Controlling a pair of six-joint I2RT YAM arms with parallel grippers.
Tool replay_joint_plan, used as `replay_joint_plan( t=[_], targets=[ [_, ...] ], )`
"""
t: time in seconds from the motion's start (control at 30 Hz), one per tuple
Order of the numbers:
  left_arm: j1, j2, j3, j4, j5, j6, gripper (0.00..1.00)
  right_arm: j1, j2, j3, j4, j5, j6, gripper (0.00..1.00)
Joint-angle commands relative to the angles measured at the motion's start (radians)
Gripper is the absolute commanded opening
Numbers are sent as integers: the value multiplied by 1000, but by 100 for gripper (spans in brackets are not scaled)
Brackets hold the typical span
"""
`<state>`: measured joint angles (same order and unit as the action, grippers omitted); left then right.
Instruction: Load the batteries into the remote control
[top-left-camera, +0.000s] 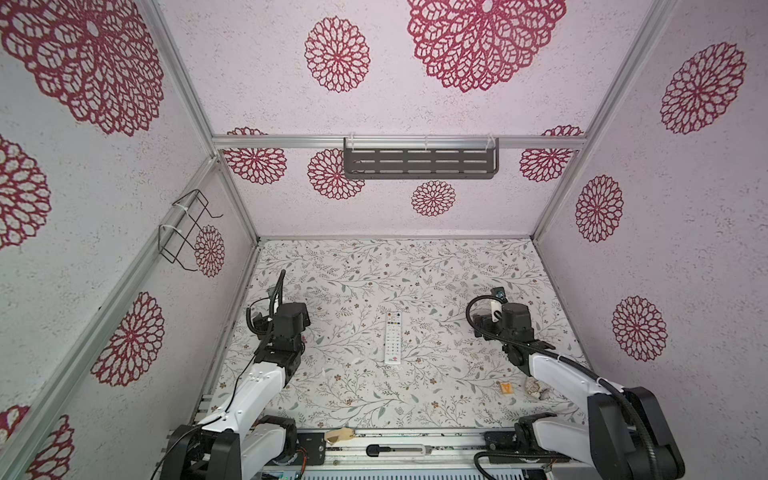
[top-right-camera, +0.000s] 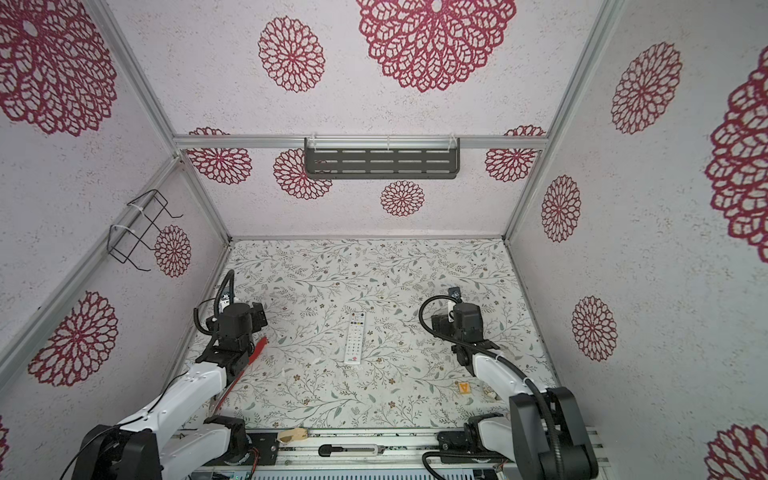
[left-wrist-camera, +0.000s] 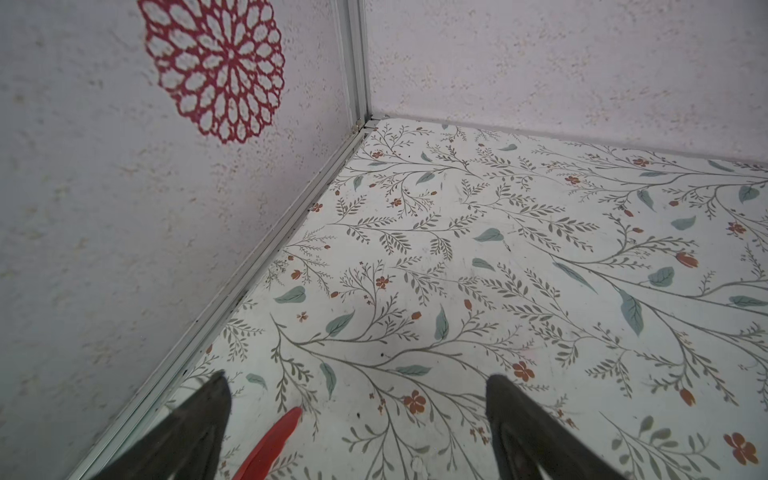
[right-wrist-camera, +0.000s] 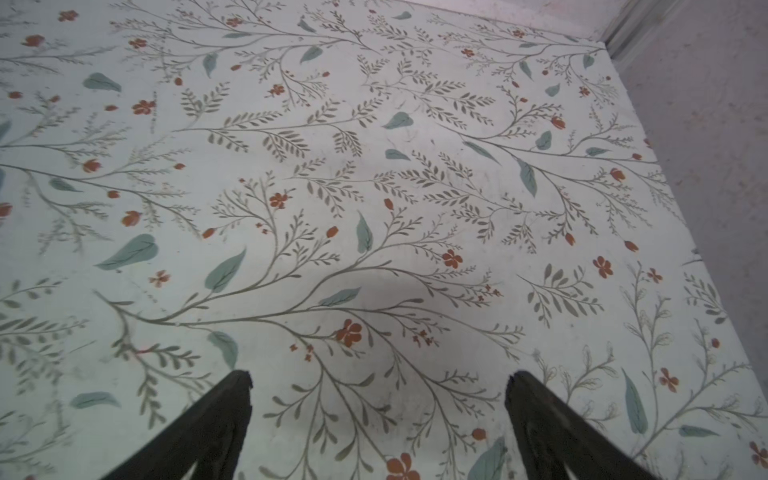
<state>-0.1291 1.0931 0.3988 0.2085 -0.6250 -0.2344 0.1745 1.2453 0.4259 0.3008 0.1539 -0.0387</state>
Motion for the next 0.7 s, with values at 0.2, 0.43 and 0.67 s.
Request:
replay_joint_plan(
  t=[0.2, 0.43, 0.67],
  targets=[
    [90, 106, -65, 374, 147, 87, 97, -114, 134, -67, 509, -85, 22, 99],
    [148, 184, -85, 563, 295, 101, 97, -167, 180, -45, 551, -172, 34, 99],
    [167, 272, 42, 416, 383, 98, 97, -207, 240, -87, 705, -178, 55, 99]
  ],
)
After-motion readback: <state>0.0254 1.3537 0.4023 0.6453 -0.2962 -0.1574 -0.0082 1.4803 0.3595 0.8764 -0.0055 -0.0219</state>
